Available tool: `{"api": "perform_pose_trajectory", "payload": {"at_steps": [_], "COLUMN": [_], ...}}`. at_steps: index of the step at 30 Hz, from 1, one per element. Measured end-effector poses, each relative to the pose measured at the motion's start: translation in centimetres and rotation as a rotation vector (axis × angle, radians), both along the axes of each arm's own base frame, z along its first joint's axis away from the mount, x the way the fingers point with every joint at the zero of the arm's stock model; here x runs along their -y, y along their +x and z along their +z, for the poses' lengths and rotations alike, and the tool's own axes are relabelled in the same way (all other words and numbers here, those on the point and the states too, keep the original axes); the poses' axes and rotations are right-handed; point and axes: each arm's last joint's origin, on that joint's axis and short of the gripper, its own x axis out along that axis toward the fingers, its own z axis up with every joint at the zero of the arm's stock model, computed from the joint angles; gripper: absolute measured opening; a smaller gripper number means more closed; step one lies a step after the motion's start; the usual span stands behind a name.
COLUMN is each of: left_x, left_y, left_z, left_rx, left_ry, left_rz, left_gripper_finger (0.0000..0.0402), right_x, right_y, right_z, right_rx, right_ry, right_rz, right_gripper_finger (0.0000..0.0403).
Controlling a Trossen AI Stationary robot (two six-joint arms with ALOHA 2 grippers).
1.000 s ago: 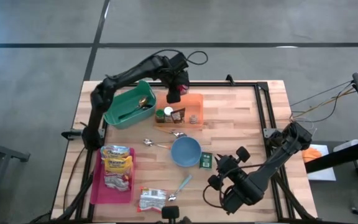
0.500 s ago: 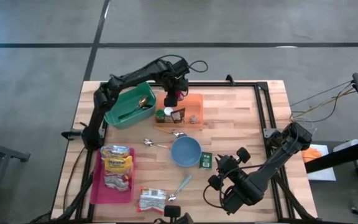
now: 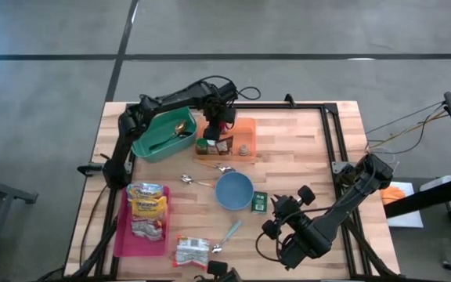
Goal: Pick & Place Food Item
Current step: Put the red spice can into the orange bin
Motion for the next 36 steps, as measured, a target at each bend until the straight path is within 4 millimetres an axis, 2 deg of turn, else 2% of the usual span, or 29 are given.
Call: {"api": "perform_pose_trajectory", "payload": {"at_steps": [7,18,26,36], "left_x": [-0.3,-0.4,0.0,-0.1], "left_y": [0.1,0.0,-0.4,-0.6], "left_z": [-0.3,-0.4,-1.9,-2.1], "left_rx": [0.028,0.073,0.044,0.037], "left_ry": [0.003,-0.098,-0.139,-0.144], "left_rz": [0.0,-0.011,-0.06,-0.058], "left_gripper_finger": [0.0198,0.0198,0.0198,0.0198], "right_x": [-0.1,-0.2,-0.2,-0.3], "right_y": [0.0,0.1,0.2,0.3], "right_z": [-0.1,-0.1,-0.2,-0.2], "right_rx": [0.006,0.017,0.025,0.025], "right_ry": [0.006,0.016,0.024,0.025], "right_rz": [0.0,0.001,0.005,0.007], "right_gripper_finger": [0.0056,0.0056,0.0056,0.0056]}}
